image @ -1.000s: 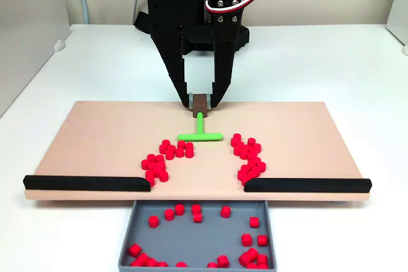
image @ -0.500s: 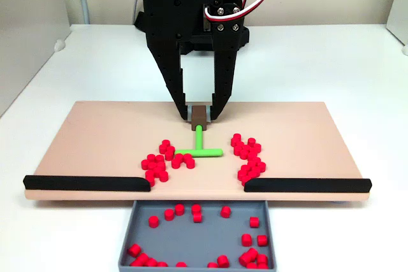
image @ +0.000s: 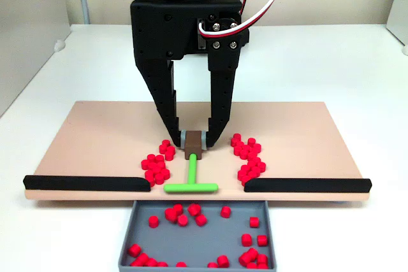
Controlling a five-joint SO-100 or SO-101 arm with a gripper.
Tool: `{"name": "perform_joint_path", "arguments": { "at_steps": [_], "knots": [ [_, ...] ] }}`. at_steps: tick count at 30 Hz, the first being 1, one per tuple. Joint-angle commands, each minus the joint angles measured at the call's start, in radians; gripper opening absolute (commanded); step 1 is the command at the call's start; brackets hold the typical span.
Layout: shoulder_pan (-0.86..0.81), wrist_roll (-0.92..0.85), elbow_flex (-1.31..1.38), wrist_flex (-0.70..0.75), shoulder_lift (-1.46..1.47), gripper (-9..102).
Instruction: Push granules from bottom to the grey container
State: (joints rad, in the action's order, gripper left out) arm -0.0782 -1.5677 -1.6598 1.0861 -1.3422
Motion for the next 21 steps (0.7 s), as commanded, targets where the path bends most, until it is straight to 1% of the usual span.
{"name": "perform_joint_path", "arguments": {
  "at_steps": [1,12,21],
  "knots": [
    [-0.008,0.008,0.063,0.003,0.057,0],
    [0.005,0.018,0.183,0.021,0.091,0],
    [0.021,0.04,0.371,0.199,0.089,0]
  ]
}}
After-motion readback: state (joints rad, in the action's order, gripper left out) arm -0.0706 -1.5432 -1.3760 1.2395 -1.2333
